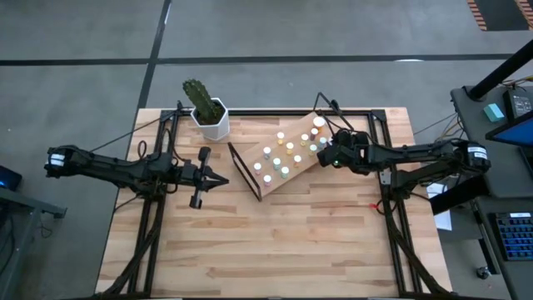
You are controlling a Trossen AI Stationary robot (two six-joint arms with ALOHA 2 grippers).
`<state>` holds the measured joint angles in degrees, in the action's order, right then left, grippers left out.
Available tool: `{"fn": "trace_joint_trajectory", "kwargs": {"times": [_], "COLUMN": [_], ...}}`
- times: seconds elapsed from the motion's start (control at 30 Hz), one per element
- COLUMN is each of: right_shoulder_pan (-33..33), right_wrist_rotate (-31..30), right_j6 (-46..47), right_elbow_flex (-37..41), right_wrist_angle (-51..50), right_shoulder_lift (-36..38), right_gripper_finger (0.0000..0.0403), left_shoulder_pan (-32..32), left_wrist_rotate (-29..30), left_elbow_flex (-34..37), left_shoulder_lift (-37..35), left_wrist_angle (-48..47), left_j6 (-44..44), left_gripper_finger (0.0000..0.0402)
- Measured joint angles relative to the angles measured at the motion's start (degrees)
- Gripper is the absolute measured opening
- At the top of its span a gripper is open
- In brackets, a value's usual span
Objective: Pick and place medicine bottles onto shelf by color
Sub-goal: Put the orange pill bottle on the shelf aligned with the other orange pill bottle
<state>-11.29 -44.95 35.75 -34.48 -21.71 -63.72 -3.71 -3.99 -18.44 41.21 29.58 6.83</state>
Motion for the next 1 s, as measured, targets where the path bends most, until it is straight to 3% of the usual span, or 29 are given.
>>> {"fn": "trace_joint_trajectory", "kwargs": {"times": [0.23,0.4,0.53,0.67,0.8,0.9,1.0], "right_shoulder_pan": [0.24,0.59,0.63,0.68,0.38,-0.20,-0.69], "right_wrist_rotate": [1.52,4.91,18.57,30.82,31.22,27.89,24.66], "right_j6": [-2.90,-4.00,-10.14,-20.64,-27.67,-29.71,-29.83], "right_elbow_flex": [-2.52,-8.38,-15.15,-18.12,-16.29,-14.73,-13.62], "right_wrist_angle": [-1.54,-11.72,-21.89,-28.20,-29.04,-28.57,-28.48], "right_shoulder_lift": [2.80,4.89,5.29,4.52,3.39,2.74,2.06], "right_gripper_finger": [0.0248,0.0238,0.0220,0.0170,0.0091,0.0028,0.0015], "left_shoulder_pan": [-0.02,0.00,-0.02,-0.01,-0.02,-0.02,-0.02], "left_wrist_rotate": [0.00,0.00,0.00,0.00,-0.02,0.00,-0.01], "left_elbow_flex": [0.00,0.00,0.01,0.02,0.04,0.04,0.04], "left_shoulder_lift": [0.00,0.00,0.00,0.02,0.02,0.02,0.02], "left_wrist_angle": [-0.04,-0.04,-0.07,-0.08,-0.09,-0.07,-0.08], "left_j6": [-0.02,-0.11,-0.11,-0.11,-0.24,-0.04,0.00], "left_gripper_finger": [0.0000,0.0000,0.0000,0.0000,0.0000,0.0000,0.0000]}}
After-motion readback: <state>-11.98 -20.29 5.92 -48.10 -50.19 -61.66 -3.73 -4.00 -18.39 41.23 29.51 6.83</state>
